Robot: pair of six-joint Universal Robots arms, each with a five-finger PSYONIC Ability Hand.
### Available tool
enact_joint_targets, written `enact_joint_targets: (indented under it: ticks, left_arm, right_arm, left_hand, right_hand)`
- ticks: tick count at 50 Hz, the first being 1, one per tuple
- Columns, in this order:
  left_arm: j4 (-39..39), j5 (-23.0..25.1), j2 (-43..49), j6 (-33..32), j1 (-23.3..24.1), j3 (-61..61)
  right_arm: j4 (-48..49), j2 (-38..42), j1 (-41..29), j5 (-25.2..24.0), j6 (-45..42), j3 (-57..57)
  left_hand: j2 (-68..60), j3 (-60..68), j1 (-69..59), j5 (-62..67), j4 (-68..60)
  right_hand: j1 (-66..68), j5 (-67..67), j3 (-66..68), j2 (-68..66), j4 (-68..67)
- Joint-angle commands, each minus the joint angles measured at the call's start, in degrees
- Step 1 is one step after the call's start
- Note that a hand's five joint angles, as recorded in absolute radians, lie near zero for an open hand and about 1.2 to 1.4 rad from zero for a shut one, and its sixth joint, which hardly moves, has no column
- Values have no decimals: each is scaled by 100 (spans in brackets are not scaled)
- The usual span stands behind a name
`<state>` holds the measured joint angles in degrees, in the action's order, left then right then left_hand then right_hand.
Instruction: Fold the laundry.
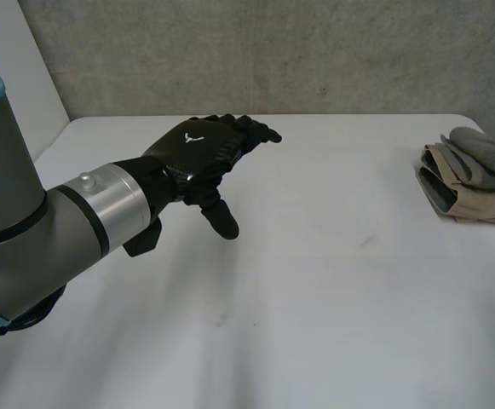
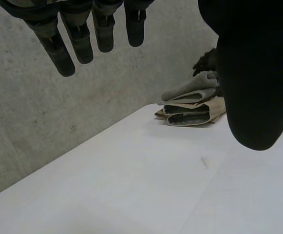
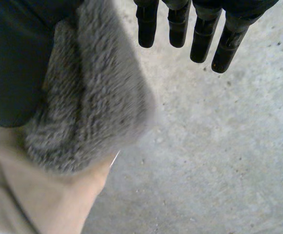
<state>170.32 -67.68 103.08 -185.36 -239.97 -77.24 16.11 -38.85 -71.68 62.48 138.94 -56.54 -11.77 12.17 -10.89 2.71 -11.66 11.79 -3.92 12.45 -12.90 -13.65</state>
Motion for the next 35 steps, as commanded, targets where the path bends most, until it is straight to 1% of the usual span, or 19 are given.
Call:
enact_joint_targets:
  ticks: [1,3,4,7,8,11,13,16,17,18,19,20,21,22,23,25,28,31,35]
  left_arm:
    - [1,0,-25,0,29,-10]
    - [1,0,-51,0,20,-10]
    - [1,0,-60,0,20,-10]
    - [1,-8,-69,0,3,-1]
    - [1,-9,-86,0,3,7]
    - [19,-70,-191,44,-32,43]
    - [62,-166,-262,79,-67,51]
    - [299,-552,-350,150,-181,43]
    - [439,-823,-367,158,-286,34]
    - [502,-965,-376,167,-340,34]
    - [554,-1106,-376,167,-392,34]
    - [598,-1238,-376,176,-436,34]
    - [642,-1474,-376,167,-541,51]
    - [652,-1563,-368,159,-594,60]
    - [643,-1643,-367,159,-638,78]
    - [634,-1740,-306,159,-744,104]
    - [643,-1687,-245,150,-744,113]
    - [652,-1661,-157,159,-779,131]
    - [660,-1661,-139,159,-780,122]
  right_arm:
    - [-363,-1071,-689,44,896,-164]
    - [-380,-1326,-864,123,1195,-208]
    - [-380,-1580,-1022,228,1483,-278]
    - [-380,-1941,-1269,448,1889,-427]
    - [-380,-2151,-1478,623,2152,-550]
    - [-380,-2442,-1831,887,2531,-761]
    - [-389,-2855,-2261,1125,2830,-1007]
    - [-381,-3321,-2912,1433,2980,-1516]
    - [-372,-3392,-3061,1503,2989,-1648]
    - [-354,-3454,-3219,1591,2989,-1789]
    - [-311,-3550,-3499,1783,3015,-2034]
    - [-310,-3577,-3624,1898,3024,-2114]
    - [-319,-3595,-3729,2021,3024,-2194]
    - [-319,-3621,-3809,2161,3024,-2273]
    - [-336,-3673,-3958,2485,3016,-2387]
    - [-345,-3700,-4073,2777,2998,-2440]
    - [-389,-3718,-4161,3164,2980,-2458]
    - [-380,-3753,-4161,3331,2981,-2484]
    - [-363,-3770,-4161,3358,2945,-2528]
  left_hand:
    - [-29,-11,-117,-64,-40]
    - [-12,-28,-101,-81,-23]
    - [-12,-28,-101,-81,-23]
    - [-12,-28,-101,-81,-23]
    - [4,-44,-84,-98,-7]
    - [-12,-28,-101,-81,-23]
    - [-12,-28,-101,-81,-23]
    - [38,-78,-50,-131,27]
    - [55,-95,-34,-148,44]
    - [72,-111,-17,-165,61]
    - [88,-128,0,-182,78]
    - [105,-145,17,-198,94]
    - [122,-162,34,-215,111]
    - [122,-162,34,-215,111]
    - [139,-179,51,-232,128]
    - [156,-196,68,-249,145]
    - [156,-196,68,-249,145]
    - [173,-212,84,-266,162]
    - [173,-213,84,-266,162]
  right_hand:
    - [-179,392,-245,290,365]
    - [-179,392,-245,290,365]
    - [-179,392,-245,290,365]
    - [-179,392,-245,290,365]
    - [-179,392,-245,290,365]
    - [-179,392,-245,290,365]
    - [-179,392,-245,290,365]
    - [-179,392,-245,290,365]
    - [-179,392,-245,290,365]
    - [-179,392,-245,290,365]
    - [-179,392,-245,290,365]
    - [-179,392,-245,290,365]
    - [-179,392,-245,290,365]
    - [-179,392,-245,290,365]
    - [-179,392,-245,290,365]
    - [-179,392,-245,290,365]
    - [-179,392,-245,290,365]
    - [-179,392,-245,290,365]
    - [-179,392,-245,290,365]
